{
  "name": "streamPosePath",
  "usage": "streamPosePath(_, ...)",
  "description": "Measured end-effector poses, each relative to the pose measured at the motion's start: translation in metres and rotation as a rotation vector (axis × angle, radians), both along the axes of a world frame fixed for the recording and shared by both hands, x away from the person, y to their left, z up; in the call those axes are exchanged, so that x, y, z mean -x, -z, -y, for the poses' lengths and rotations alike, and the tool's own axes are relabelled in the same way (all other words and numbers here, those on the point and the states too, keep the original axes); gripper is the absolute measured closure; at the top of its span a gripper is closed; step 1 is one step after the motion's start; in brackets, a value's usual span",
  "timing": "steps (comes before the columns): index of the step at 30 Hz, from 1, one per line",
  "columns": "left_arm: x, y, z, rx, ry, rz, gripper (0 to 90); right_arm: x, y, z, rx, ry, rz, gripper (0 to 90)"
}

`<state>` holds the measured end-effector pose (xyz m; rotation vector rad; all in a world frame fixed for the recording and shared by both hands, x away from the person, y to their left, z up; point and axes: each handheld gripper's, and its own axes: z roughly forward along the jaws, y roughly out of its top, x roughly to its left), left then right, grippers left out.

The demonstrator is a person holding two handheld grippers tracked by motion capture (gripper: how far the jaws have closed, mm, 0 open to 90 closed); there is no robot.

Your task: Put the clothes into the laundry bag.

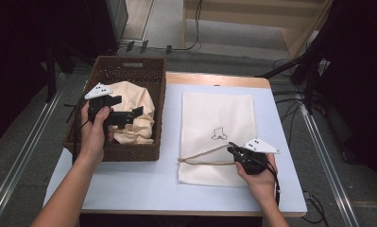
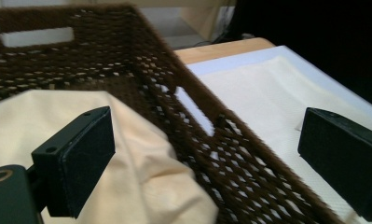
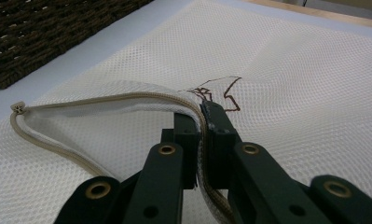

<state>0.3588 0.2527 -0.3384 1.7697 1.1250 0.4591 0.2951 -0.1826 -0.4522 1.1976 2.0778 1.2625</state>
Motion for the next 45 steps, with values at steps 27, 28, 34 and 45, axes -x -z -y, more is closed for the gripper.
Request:
streamPosePath(27,-0.095,0.079,0.004,-0.312,-0.099,-0.456,13.2,-0.002,0.001,-0.005,0.022,-0.017,0.007,85.7)
streamPosePath(28,-0.095,0.083,0.005,-0.333,-0.108,-0.449,13.3,-0.002,0.001,-0.005,0.023,-0.019,0.007,85.7)
streamPosePath(34,-0.085,0.098,0.030,-0.562,-0.104,-0.358,5.9,-0.001,0.001,-0.005,0.027,-0.018,0.011,85.7)
streamPosePath(45,-0.085,0.093,0.035,-0.601,-0.074,-0.397,41.0,0.001,0.000,-0.005,0.034,-0.021,0.019,85.8)
